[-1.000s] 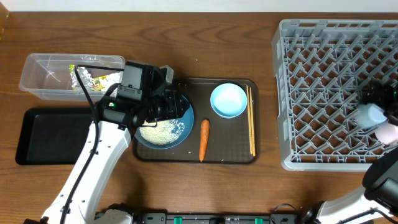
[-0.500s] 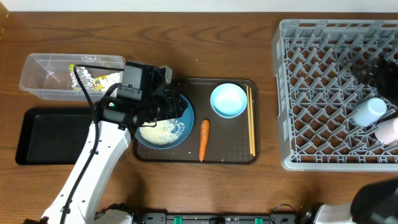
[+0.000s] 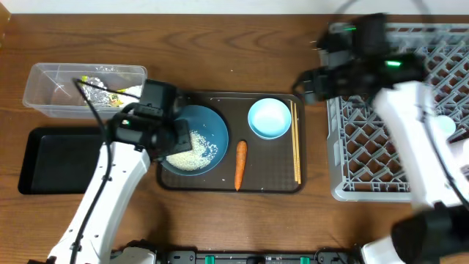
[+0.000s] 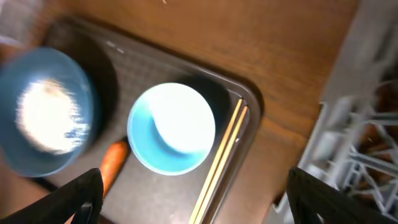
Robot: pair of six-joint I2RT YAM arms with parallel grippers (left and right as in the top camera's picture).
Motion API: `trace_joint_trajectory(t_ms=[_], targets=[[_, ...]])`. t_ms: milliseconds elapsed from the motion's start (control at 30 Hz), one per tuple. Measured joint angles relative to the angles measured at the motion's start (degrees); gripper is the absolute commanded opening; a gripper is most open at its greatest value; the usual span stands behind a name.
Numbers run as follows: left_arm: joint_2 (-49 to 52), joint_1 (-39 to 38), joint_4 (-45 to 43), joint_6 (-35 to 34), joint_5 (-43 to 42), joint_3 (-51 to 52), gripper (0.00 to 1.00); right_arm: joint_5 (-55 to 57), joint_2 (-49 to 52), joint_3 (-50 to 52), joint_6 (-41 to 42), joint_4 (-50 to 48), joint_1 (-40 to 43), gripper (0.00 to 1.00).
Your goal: Sort waste into correct bins and load items into the dishwasher rack
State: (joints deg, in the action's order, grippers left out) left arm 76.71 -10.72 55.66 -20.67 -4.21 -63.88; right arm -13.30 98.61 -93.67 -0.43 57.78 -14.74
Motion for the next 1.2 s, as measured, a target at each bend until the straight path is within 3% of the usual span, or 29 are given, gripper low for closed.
trace_joint_trajectory(t_ms=[267,400,500,700,833,1200], targets=[[0.0,10.8,3.7,0.0,3.6,0.0,0.54,11.4,12.7,0.0,7.3,-6.3,-6.1,0.82],[0.0,13.1,4.0,0.0,4.4,0.0,0.54,12.9,17.8,0.0,9.2,-7.5,-6.2,0.72],[0.0,13.3,4.0,0.0,4.4,0.0,0.54,12.0,20.9,0.0,10.1,-7.6,-6.3,0.59],[0.0,13.3,4.0,0.0,4.5,0.0,0.54,10.4,23.9,0.0,10.8,-7.6,-7.7,0.20],[0.0,13.3,4.0,0.0,4.5,0.0,0.54,10.3,24.2,0.0,11.3,-7.5,-8.7,0.01],[0.0,13.3,4.0,0.0,4.4,0.0,0.54,10.8,24.0,0.0,11.6,-5.6,-8.8,0.01]])
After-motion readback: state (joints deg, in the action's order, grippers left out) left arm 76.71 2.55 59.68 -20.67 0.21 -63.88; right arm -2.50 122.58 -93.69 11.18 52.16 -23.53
